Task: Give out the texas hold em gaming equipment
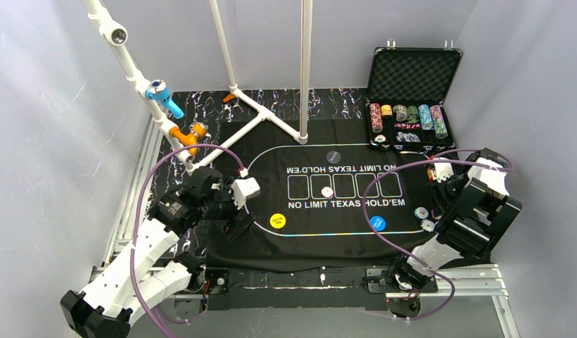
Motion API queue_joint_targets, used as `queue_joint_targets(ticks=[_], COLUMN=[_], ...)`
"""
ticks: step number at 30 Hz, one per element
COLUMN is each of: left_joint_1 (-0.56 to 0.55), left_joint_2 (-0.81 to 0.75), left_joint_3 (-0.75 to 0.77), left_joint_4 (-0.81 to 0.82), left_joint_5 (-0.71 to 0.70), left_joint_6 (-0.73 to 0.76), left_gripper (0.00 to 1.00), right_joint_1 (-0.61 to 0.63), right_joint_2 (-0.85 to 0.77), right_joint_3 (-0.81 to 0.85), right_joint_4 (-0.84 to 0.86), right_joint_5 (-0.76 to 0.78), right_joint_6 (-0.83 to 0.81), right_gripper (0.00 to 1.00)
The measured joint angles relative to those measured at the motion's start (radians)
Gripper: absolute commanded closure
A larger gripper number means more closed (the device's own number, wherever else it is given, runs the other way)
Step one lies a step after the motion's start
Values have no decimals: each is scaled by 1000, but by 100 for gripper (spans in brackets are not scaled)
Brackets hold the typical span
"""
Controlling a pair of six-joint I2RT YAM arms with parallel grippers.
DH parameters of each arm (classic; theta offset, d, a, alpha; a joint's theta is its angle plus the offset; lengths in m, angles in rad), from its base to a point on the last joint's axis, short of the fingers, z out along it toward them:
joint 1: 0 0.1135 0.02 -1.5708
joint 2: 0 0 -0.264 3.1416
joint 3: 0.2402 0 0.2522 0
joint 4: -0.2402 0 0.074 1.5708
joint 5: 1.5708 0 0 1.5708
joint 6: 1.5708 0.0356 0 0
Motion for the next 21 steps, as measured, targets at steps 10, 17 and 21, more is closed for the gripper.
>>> queue_joint_targets(ticks=[10, 17, 21], left_joint_1=[0, 0, 0], left_joint_2=[5, 5, 5], left_joint_3=[0, 0, 0], left_joint_4=[0, 0, 0], left_joint_5=[0, 0, 0], left_joint_6=[0, 0, 0], left_gripper=[0, 1, 1], right_joint_1=[-9, -9, -9], right_joint_2=[72, 83, 92], right_joint_3=[0, 0, -2], right_joint_4=[51, 83, 106], right_joint_5=[-10, -16, -16], right_joint_6=[-9, -10, -10], right_gripper=[42, 40, 39])
